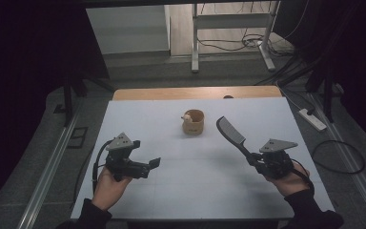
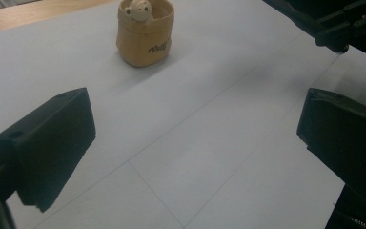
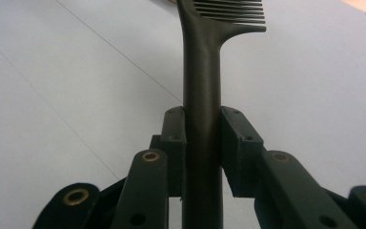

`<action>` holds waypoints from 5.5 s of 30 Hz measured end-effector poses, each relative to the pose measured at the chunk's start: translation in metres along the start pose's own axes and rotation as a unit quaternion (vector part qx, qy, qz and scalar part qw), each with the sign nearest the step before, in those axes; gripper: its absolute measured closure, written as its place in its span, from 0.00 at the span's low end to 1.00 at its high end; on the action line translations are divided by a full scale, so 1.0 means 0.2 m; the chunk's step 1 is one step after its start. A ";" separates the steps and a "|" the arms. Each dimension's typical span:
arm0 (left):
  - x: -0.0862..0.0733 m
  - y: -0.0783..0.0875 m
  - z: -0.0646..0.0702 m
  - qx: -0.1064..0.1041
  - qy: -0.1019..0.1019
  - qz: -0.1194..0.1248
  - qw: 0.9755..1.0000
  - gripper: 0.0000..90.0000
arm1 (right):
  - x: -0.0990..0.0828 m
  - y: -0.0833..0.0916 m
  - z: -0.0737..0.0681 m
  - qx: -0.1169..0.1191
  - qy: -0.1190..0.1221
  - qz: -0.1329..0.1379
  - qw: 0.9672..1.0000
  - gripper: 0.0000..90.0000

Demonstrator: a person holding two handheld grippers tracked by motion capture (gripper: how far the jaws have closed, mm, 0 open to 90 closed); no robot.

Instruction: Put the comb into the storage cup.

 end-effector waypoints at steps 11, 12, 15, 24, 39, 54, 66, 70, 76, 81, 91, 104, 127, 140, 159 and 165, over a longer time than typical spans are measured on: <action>0.10 -0.06 0.00 -0.036 0.012 0.004 0.999 0.00 | 0.05 0.01 -0.07 0.005 0.028 0.030 0.999 0.80; 0.11 -0.07 0.00 -0.039 0.013 0.002 0.999 0.00 | 0.06 0.01 -0.07 0.006 0.029 0.032 0.999 0.80; 0.12 -0.10 0.00 -0.048 0.012 -0.006 0.999 0.00 | 0.07 0.01 -0.09 0.008 0.037 0.037 0.999 0.80; 0.17 -0.17 0.01 -0.072 0.007 -0.017 0.997 0.00 | 0.12 0.01 -0.16 0.013 0.059 0.053 0.997 0.80; 0.22 -0.30 0.06 -0.123 0.022 -0.049 0.991 0.00 | 0.18 -0.01 -0.26 0.020 0.087 0.064 0.994 0.80; 0.24 -0.39 0.13 -0.165 0.035 -0.077 0.983 0.00 | 0.22 -0.03 -0.34 0.017 0.111 0.078 0.991 0.80; 0.23 -0.44 0.14 -0.196 0.064 -0.096 0.974 0.00 | 0.25 -0.03 -0.38 0.016 0.126 0.089 0.988 0.80; 0.23 -0.45 0.14 -0.204 0.068 -0.100 0.971 0.00 | 0.26 -0.03 -0.39 0.014 0.132 0.090 0.987 0.80; 0.23 -0.44 0.14 -0.214 0.076 -0.104 0.968 0.00 | 0.25 -0.04 -0.39 0.010 0.135 0.090 0.987 0.80; 0.22 -0.43 0.13 -0.230 0.088 -0.106 0.963 0.21 | 0.25 -0.03 -0.39 0.007 0.135 0.090 0.987 0.80; 0.22 -0.42 0.08 -0.256 0.145 -0.110 0.950 0.72 | 0.24 -0.04 -0.39 -0.001 0.142 0.086 0.986 0.80; 0.19 -0.42 0.06 -0.306 0.210 -0.115 0.921 0.92 | 0.24 -0.06 -0.39 0.006 0.145 0.081 0.986 0.80; 0.22 -0.37 0.08 -0.277 0.159 -0.092 0.943 0.92 | 0.24 -0.09 -0.35 0.028 0.087 0.077 0.993 0.47; 0.23 -0.34 0.08 -0.259 0.140 -0.082 0.952 0.92 | 0.22 -0.11 -0.33 0.053 0.046 0.049 0.996 0.20; 0.25 -0.29 0.07 -0.227 0.114 -0.064 0.965 0.92 | 0.18 -0.12 -0.26 0.091 0.008 0.029 0.995 0.00; 0.27 -0.26 0.06 -0.213 0.104 -0.057 0.970 0.92 | 0.16 -0.10 -0.22 0.090 -0.002 0.038 0.995 0.00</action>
Point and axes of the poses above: each handheld gripper's, and its own axes: y roughly backward along the jaws, x roughly out of its top, z roughly to its right, the point moved 1 cm from there along -y, roughly forward along the jaws, and after that the axes turned 14 degrees about y, right-handed, at the moved point
